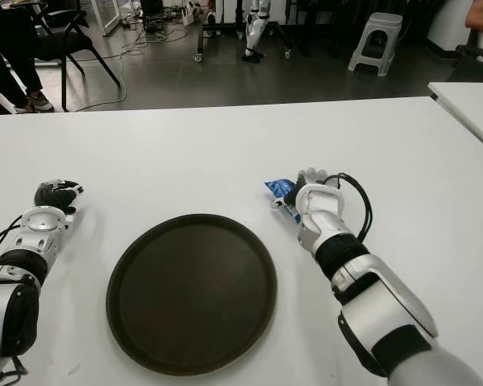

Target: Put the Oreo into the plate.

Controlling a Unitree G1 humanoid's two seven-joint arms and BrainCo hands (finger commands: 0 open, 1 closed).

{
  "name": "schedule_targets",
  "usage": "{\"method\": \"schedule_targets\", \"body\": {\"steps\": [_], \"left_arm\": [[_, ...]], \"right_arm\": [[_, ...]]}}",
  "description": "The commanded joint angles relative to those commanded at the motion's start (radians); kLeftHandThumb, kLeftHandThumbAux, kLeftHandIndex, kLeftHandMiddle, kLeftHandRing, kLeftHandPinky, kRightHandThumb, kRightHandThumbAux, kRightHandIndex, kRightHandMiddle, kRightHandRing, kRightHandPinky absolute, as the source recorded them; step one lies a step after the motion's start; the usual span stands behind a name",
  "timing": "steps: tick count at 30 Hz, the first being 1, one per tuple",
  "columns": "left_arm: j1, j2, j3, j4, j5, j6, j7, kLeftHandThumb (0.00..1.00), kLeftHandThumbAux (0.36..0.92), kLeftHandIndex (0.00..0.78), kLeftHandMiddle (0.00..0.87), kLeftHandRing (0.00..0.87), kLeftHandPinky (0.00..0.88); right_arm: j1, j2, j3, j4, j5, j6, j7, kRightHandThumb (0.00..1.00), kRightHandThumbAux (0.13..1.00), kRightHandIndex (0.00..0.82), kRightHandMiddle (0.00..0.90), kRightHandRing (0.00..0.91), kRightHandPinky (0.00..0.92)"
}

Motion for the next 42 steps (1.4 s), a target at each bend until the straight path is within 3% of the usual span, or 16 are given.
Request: {"method": "schedule_targets", "body": {"steps": [13, 17, 25, 32, 42], "left_arm": [[0.002, 0.003, 0.002, -0.001, -0.003, -0.004, -0.007, 0.686, 0.720, 0.400, 0.175, 0.203, 0.233], [0.002, 0.005, 0.000, -0.001, -0.001, -0.003, -0.007, 0.687, 0.720, 0.401, 0.171, 0.204, 0.243], [0.004, 0.007, 0.002, 0.000, -0.004, -0.004, -0.013, 0.688, 0.719, 0.402, 0.182, 0.217, 0.270], [0.006, 0.011, 0.000, 0.001, -0.001, -0.004, -0.021, 0.683, 0.720, 0.399, 0.180, 0.208, 0.241], [0.007, 0.010, 0.009, 0.002, -0.008, -0.005, -0.020, 0.683, 0.720, 0.400, 0.189, 0.210, 0.243]], "right_arm": [[-0.017, 0.024, -0.004, 0.082, 0.010, -0.022, -0.002, 0.000, 0.446, 0.386, 0.000, 0.000, 0.000], [-0.019, 0.030, -0.006, 0.106, 0.010, -0.032, -0.019, 0.000, 0.444, 0.346, 0.000, 0.000, 0.000], [-0.033, 0.039, -0.001, 0.154, 0.008, -0.051, -0.033, 0.000, 0.446, 0.371, 0.000, 0.000, 0.000], [-0.041, 0.042, 0.001, 0.166, 0.006, -0.050, -0.029, 0.000, 0.470, 0.421, 0.000, 0.000, 0.000], [-0.043, 0.039, 0.019, 0.162, -0.007, -0.043, -0.016, 0.018, 0.496, 0.377, 0.000, 0.000, 0.000]]}}
